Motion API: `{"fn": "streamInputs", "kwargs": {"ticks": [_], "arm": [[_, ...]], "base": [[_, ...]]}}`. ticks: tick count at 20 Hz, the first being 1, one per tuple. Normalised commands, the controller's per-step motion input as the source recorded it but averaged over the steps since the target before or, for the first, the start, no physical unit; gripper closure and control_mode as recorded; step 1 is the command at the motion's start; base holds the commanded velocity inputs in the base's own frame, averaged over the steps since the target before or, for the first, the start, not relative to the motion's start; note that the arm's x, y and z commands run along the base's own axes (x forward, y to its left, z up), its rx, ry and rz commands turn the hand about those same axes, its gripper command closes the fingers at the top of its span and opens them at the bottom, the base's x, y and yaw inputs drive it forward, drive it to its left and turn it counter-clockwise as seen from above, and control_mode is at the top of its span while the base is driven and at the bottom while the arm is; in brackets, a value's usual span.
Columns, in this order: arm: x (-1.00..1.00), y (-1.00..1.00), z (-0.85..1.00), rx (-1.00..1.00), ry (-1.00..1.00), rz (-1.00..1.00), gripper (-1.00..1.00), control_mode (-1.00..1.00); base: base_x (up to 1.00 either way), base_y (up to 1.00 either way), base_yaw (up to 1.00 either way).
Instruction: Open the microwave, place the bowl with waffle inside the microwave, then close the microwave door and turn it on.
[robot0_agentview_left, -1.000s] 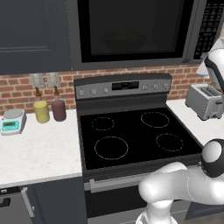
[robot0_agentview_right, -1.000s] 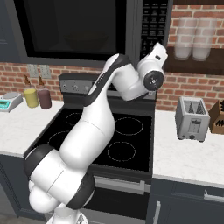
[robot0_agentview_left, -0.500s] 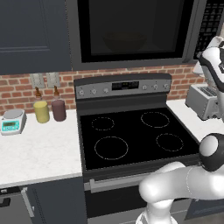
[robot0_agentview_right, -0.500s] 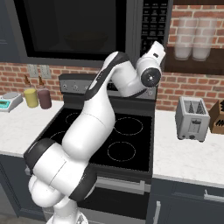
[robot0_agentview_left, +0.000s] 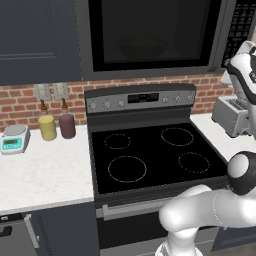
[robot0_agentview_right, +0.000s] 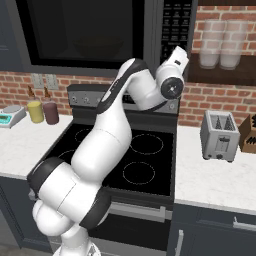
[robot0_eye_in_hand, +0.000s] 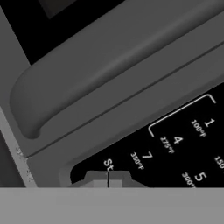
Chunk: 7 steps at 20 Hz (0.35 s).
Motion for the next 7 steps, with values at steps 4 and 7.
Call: {"fn": "streamInputs", "kwargs": {"ticks": [4, 7], "arm": [[0.43, 0.00, -0.03, -0.02, 0.00, 0.00, 1.00, -1.00], [0.43, 0.00, -0.03, -0.02, 0.00, 0.00, 1.00, -1.00]], "base": [[0.00, 0.00, 0.00], [0.00, 0.00, 0.00]]}}
